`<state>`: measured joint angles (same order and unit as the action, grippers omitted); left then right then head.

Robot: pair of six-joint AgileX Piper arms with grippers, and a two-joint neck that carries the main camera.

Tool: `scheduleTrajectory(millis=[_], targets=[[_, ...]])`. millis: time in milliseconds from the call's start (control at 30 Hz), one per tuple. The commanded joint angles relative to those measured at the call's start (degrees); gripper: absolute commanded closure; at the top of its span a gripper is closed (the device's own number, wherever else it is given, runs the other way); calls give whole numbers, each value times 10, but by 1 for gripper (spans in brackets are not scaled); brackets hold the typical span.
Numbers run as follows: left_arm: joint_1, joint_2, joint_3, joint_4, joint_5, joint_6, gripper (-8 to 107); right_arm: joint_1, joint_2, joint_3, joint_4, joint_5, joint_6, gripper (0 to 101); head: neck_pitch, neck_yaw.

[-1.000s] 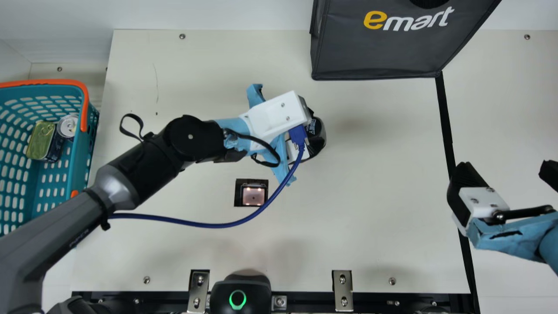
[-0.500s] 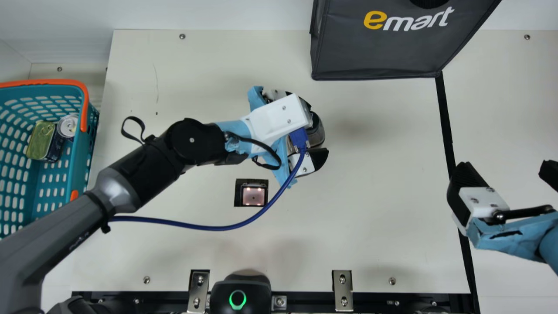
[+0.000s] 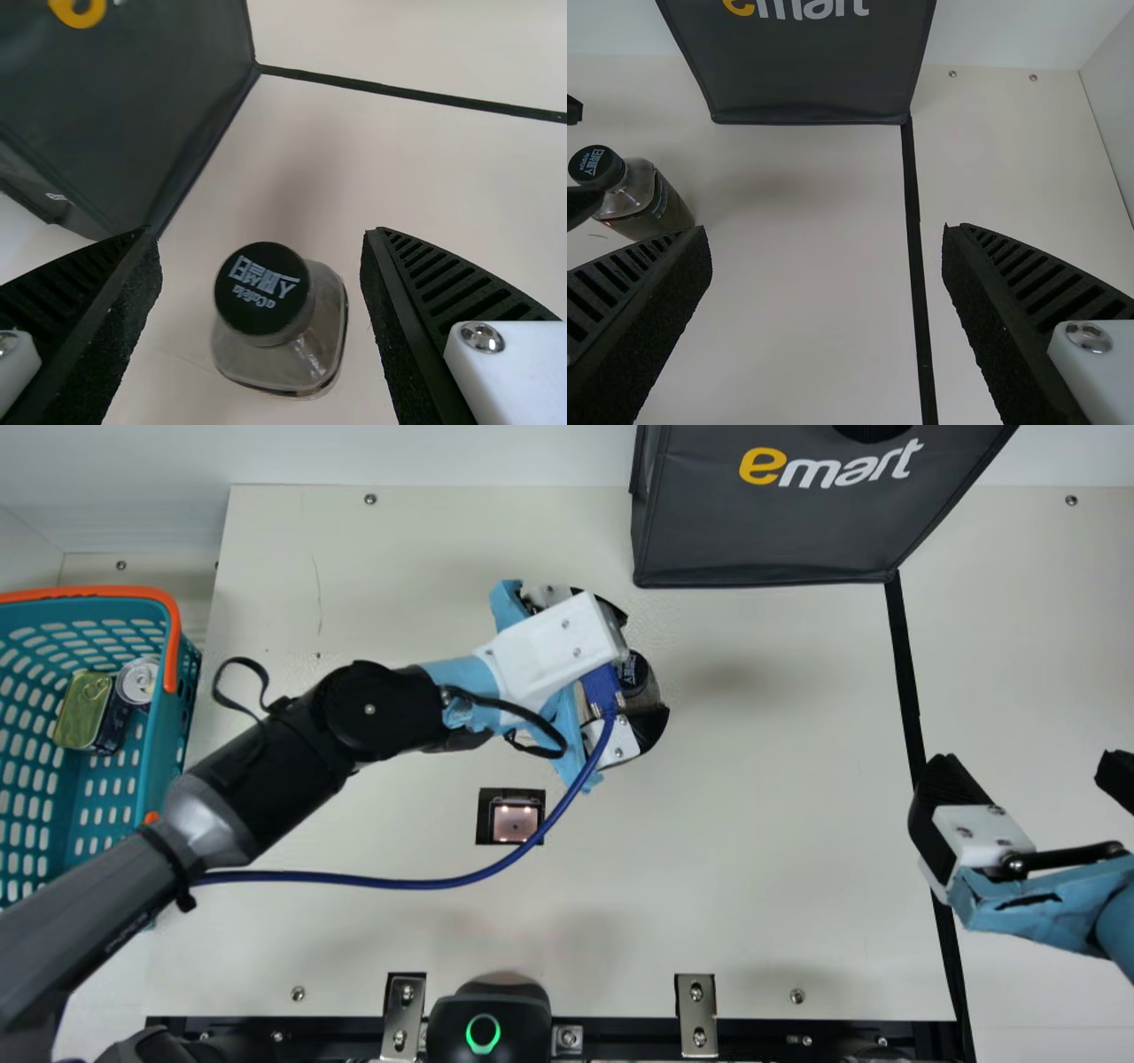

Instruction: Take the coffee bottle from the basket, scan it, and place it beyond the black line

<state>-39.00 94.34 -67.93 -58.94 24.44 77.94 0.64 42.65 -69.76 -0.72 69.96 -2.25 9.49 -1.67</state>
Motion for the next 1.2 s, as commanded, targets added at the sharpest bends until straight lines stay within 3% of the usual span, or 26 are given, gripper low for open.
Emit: scheduleTrajectory(millis=[0,533,1167], targets=[[4,-5,0,7,-2,-13,9,0,0,0,0,0,0,10,-16,1],[70,-61,29,107,-38,-163,9,0,0,0,0,0,0,10,-16,1],[167,-126,66,281,-50,-368,9,0,0,0,0,0,0,10,-16,1]])
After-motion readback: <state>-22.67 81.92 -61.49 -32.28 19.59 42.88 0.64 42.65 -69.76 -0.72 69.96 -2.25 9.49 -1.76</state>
